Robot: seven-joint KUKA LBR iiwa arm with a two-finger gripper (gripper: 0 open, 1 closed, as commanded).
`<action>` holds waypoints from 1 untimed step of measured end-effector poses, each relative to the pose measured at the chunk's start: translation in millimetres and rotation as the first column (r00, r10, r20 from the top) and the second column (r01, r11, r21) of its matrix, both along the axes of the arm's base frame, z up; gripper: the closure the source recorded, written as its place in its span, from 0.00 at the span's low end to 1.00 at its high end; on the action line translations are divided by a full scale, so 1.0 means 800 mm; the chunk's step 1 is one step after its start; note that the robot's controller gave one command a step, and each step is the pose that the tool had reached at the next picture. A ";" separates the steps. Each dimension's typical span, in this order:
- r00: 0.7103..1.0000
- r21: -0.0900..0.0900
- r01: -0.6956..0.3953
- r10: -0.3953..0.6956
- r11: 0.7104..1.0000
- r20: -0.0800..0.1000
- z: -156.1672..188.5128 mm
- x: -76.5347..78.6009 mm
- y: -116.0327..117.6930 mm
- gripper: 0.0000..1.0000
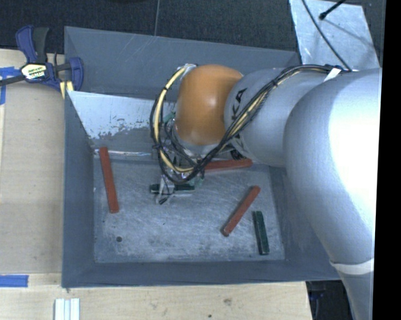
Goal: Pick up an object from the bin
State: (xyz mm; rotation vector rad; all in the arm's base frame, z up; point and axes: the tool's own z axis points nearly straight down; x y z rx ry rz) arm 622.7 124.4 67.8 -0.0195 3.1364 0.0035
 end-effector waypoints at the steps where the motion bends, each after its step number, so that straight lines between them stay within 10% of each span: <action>1: 1.000 -0.002 -0.003 0.003 1.000 -0.003 0.004 -0.005 -0.028 0.00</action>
Offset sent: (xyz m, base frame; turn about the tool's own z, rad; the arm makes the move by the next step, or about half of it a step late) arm -0.0045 -0.0205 0.0022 -0.0051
